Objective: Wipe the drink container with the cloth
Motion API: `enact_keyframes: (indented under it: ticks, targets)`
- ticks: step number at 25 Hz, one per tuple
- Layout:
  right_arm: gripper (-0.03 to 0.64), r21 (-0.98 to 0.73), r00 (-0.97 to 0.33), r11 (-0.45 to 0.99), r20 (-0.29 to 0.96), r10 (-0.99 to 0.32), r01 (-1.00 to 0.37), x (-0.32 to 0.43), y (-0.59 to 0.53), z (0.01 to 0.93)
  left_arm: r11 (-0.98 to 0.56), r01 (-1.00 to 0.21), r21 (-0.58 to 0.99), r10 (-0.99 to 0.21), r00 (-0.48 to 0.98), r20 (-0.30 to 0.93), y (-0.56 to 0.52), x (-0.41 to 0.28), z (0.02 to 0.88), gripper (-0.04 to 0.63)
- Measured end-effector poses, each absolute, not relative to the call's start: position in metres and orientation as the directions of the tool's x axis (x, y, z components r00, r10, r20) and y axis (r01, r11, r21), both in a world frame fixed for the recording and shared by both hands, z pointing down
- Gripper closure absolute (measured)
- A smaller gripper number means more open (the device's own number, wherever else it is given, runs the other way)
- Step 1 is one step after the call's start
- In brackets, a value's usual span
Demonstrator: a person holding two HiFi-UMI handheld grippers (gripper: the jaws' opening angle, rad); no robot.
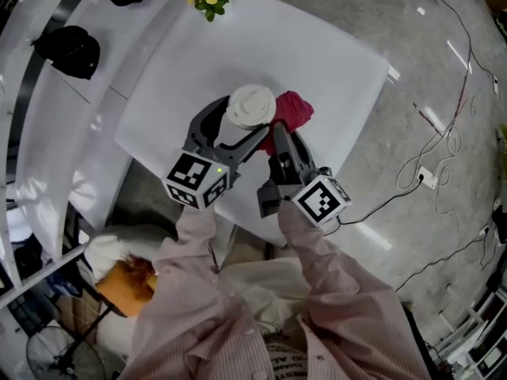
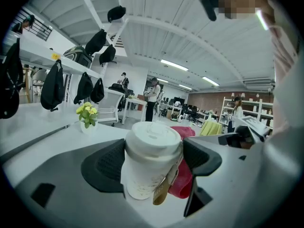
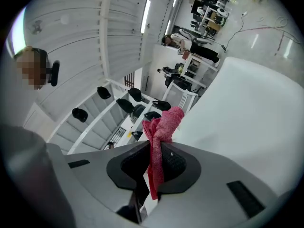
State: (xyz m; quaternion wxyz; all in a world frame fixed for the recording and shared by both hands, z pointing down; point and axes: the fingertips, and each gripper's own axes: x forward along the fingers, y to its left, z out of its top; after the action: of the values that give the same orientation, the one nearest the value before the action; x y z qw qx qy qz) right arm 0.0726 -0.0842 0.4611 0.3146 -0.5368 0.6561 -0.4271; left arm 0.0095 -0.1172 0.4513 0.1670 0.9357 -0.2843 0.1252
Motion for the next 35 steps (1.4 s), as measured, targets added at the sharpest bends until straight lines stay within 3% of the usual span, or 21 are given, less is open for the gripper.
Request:
enact_keyframes:
  ticks: [14, 35]
  targets:
    - [0.572, -0.918, -0.192, 0.020, 0.062, -0.979, -0.397, 0.066, -0.086, 0.489, -0.781, -0.573, 0.247, -0.500, 0.812, 0.302, -0.118, 0.007, 0.453, 0.221]
    - [0.572, -0.886, -0.194, -0.108, 0.216, -0.957, -0.451, 0.066, -0.088, 0.555, -0.770, -0.584, 0.256, -0.516, 0.807, 0.289, -0.118, 0.007, 0.453, 0.221]
